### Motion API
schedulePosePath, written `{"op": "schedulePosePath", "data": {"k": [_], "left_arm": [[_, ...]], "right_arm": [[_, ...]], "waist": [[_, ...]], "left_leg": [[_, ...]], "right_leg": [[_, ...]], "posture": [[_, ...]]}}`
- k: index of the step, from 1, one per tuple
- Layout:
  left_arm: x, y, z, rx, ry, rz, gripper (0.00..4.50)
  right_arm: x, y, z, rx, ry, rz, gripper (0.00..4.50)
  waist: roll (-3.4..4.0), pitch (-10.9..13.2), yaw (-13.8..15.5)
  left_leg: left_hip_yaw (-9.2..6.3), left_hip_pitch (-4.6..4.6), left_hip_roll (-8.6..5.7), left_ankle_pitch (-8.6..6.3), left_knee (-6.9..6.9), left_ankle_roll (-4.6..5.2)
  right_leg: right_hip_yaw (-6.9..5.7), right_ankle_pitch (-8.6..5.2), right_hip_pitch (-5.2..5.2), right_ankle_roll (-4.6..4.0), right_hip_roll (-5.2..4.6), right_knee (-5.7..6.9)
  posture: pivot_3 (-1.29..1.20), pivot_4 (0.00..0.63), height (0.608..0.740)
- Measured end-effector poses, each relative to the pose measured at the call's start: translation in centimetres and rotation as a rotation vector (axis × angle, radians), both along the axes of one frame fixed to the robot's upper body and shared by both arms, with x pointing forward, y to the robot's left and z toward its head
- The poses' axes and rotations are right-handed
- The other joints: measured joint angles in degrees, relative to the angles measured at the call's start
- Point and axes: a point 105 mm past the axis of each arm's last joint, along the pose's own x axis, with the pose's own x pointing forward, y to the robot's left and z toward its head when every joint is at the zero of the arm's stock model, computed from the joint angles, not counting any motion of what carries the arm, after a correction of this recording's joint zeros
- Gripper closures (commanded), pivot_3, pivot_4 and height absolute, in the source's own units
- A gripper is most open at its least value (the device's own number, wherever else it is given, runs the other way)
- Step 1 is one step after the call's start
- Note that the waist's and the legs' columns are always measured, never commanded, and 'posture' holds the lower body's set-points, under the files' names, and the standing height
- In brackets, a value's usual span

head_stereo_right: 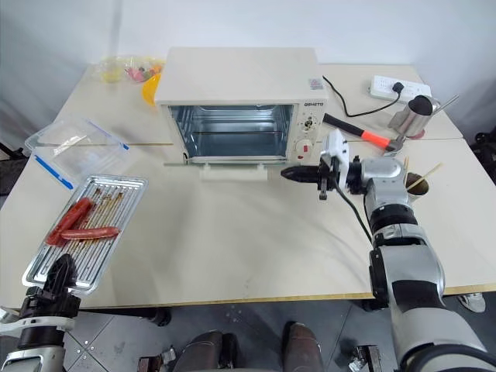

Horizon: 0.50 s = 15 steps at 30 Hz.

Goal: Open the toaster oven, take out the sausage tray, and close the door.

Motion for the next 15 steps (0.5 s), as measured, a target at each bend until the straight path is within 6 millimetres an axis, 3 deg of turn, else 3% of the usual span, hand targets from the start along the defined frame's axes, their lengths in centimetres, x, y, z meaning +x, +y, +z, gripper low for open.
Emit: {"op": "schedulePosePath", "data": {"k": [8,15], "left_arm": [[0.9,-0.7,-0.3,0.088,0.057,-0.187,4.50],[3.4,-3.6,0.8,0.173,0.043,-0.457,4.50]], "right_arm": [[1.5,1.9,4.8,0.065,-0.119,-0.068,4.48],[0.6,1.6,5.0,0.027,-0.113,0.002,4.48]], "waist": [[0.04,0.0,-0.2],[0.13,0.1,0.1]], "left_leg": [[0.05,-0.06,0.03,-0.05,-0.03,-0.06],[0.02,-0.10,-0.10,-0.08,-0.03,0.02]], "right_leg": [[0.44,-0.03,-0.15,-0.06,0.08,0.07],[0.57,-0.02,-0.19,-0.03,0.12,0.15]], "posture": [[0.00,0.150,0.740],[0.00,0.150,0.740]]}}
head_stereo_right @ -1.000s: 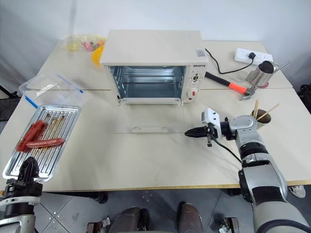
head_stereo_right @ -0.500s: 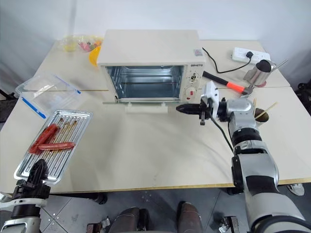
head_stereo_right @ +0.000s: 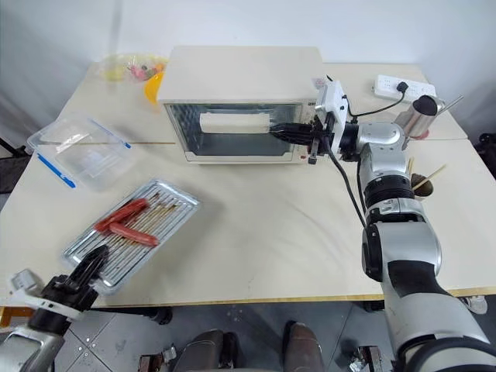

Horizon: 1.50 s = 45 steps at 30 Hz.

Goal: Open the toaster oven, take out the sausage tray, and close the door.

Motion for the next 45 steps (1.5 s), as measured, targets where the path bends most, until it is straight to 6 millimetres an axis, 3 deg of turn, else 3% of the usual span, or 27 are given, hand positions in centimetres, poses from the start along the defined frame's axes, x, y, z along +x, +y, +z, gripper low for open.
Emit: {"op": "schedulePosePath", "data": {"k": [3,6,10,13,17,27,35,45], "left_arm": [[1.4,-1.5,0.8,0.052,-0.009,-0.140,4.50],[3.9,-4.1,2.3,0.064,-0.066,-0.303,4.50],[5.4,-7.1,2.3,0.111,-0.030,-0.523,4.50],[6.5,-8.1,2.1,0.116,0.003,-0.609,4.50],[8.4,-9.3,2.5,0.142,0.008,-0.709,4.50],[12.1,-11.3,1.9,0.197,0.059,-0.844,4.50],[13.6,-12.3,1.6,0.250,0.041,-0.901,4.50],[14.5,-11.8,1.5,0.261,0.054,-0.923,1.42]], "right_arm": [[-0.7,-1.3,-0.5,-0.050,-0.004,0.011,4.48],[-1.6,-3.2,-2.0,-0.039,0.041,0.008,3.91],[-3.3,-5.5,-2.3,0.084,0.103,0.029,2.52],[-4.0,-7.3,-2.4,0.068,0.118,0.007,1.51],[-4.9,-8.1,-3.1,0.075,0.139,0.016,0.10],[-7.5,-9.8,-4.8,0.118,0.125,0.041,0.05],[-9.2,-10.1,-5.3,0.094,0.136,0.067,0.05],[-9.1,-10.0,-5.2,0.090,0.123,0.065,0.00]], "waist": [[0.05,0.0,0.1],[0.09,0.1,0.3],[0.20,0.1,-0.2],[0.22,0.1,-0.4],[0.22,0.1,0.1],[0.21,0.1,1.2],[0.21,0.1,2.0],[0.20,0.2,2.3]], "left_leg": [[-0.07,0.01,0.00,0.00,-0.01,-0.02],[-0.07,0.01,-0.08,0.06,0.00,0.03],[0.08,0.06,-0.10,0.05,-0.02,0.03],[0.26,0.16,-0.09,0.07,-0.05,-0.05],[0.24,0.18,0.03,0.23,-0.03,-0.31],[0.26,0.13,0.02,0.22,-0.06,-0.32],[0.32,0.16,0.02,0.26,0.07,-0.31],[0.32,0.13,0.04,0.25,0.01,-0.31]], "right_leg": [[0.00,0.00,-0.03,0.01,0.07,0.11],[0.03,0.03,0.01,0.06,0.09,0.13],[0.07,0.08,-0.01,0.15,0.08,0.12],[0.01,0.09,-0.03,0.17,0.26,0.10],[0.10,0.07,-0.03,0.14,0.52,0.13],[0.11,0.08,-0.06,0.16,0.61,0.04],[0.19,0.08,-0.03,0.16,0.61,0.10],[0.14,0.08,-0.07,0.16,0.62,0.07]], "posture": [[0.00,0.150,0.740],[0.00,0.150,0.740],[0.00,0.150,0.740],[0.00,0.150,0.740],[0.00,0.150,0.740],[0.00,0.150,0.740],[0.00,0.150,0.740],[0.00,0.150,0.740]]}}
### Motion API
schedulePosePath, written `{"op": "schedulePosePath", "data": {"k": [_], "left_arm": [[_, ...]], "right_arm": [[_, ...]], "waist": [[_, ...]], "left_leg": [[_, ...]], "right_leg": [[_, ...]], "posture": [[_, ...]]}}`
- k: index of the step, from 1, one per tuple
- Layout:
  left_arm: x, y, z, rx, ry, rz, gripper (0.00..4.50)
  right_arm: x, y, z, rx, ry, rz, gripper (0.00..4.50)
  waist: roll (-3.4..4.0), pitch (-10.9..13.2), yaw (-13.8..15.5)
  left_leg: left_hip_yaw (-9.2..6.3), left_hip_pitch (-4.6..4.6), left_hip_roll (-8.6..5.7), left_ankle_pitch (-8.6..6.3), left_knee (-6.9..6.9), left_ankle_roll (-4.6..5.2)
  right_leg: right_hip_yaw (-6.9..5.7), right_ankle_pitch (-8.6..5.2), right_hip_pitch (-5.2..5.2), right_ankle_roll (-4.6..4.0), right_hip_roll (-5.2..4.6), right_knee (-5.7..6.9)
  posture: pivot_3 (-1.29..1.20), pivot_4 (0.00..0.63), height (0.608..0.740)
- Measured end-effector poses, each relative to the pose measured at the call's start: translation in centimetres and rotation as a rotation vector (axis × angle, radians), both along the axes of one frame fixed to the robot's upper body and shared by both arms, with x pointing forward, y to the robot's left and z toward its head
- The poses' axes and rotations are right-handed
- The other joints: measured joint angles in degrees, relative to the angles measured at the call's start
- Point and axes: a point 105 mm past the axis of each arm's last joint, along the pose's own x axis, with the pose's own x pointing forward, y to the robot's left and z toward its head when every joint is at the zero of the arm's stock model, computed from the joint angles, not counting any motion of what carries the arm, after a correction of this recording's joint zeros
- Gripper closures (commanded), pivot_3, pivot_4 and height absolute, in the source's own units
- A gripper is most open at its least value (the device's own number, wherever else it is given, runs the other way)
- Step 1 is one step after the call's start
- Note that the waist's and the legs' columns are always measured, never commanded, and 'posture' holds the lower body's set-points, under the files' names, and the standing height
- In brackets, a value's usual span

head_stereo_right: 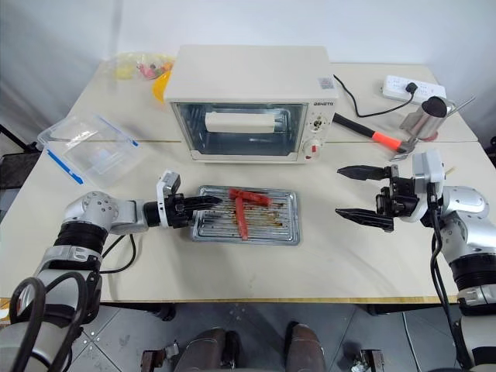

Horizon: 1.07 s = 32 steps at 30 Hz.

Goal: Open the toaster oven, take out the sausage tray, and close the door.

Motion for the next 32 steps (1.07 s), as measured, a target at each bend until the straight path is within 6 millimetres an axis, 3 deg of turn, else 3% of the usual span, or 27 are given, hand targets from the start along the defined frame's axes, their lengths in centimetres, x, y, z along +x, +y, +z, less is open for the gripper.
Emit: {"op": "schedulePosePath", "data": {"k": [5,13,18,23,26,29,32], "left_arm": [[-0.4,2.1,1.2,0.053,-0.046,0.003,0.08],[-2.9,7.2,3.9,0.224,-0.188,-0.002,0.08],[-3.6,9.1,4.7,0.293,-0.515,-0.006,0.08],[-4.8,10.6,3.5,0.491,-0.818,-0.072,0.08],[-6.3,11.1,3.3,0.487,-1.008,-0.142,0.08],[-7.5,13.0,1.7,0.613,-0.984,-0.229,0.08],[-7.6,13.3,1.4,0.631,-0.980,-0.239,0.08]], "right_arm": [[0.4,0.5,0.7,0.001,-0.025,0.011,0.00],[1.3,0.7,1.5,-0.001,-0.039,0.001,0.00],[1.7,1.2,0.5,-0.050,-0.014,0.010,0.00],[1.7,1.9,-0.9,-0.140,-0.024,0.037,0.00],[1.6,1.6,-2.4,-0.215,-0.015,0.031,0.00],[1.7,1.2,-3.3,-0.259,-0.033,0.021,0.00],[1.6,1.1,-3.9,-0.299,-0.059,0.019,0.00]], "waist": [[-0.08,0.0,-0.9],[-0.12,0.1,-0.9],[-0.13,0.1,-0.6],[-0.12,0.1,-0.9],[-0.14,0.1,-1.0],[-0.13,0.1,-1.1],[-0.13,0.1,-1.0]], "left_leg": [[-0.01,0.00,0.06,0.00,0.01,0.00],[0.08,-0.09,0.08,-0.01,-0.01,-0.01],[0.19,-0.25,0.08,-0.01,0.05,-0.02],[0.36,-0.24,0.08,-0.04,0.01,-0.02],[0.62,-0.24,0.14,-0.05,0.00,-0.01],[1.13,-0.21,0.18,-0.06,0.00,0.02],[1.16,-0.18,0.41,-0.10,0.03,0.08]], "right_leg": [[0.02,0.00,-0.03,0.00,0.02,0.04],[0.16,0.00,-0.34,0.00,0.02,0.25],[0.27,0.00,-0.68,-0.01,-0.05,0.46],[0.35,-0.01,-0.78,-0.01,-0.06,0.50],[0.37,-0.01,-0.88,-0.04,-0.07,0.51],[0.39,-0.02,-0.93,-0.07,-0.09,0.53],[0.38,-0.02,-0.93,-0.07,-0.16,0.61]], "posture": [[0.00,0.150,0.740],[0.00,0.150,0.740],[0.00,0.150,0.740],[0.00,0.150,0.740],[0.00,0.150,0.740],[0.00,0.150,0.740],[0.00,0.150,0.740]]}}
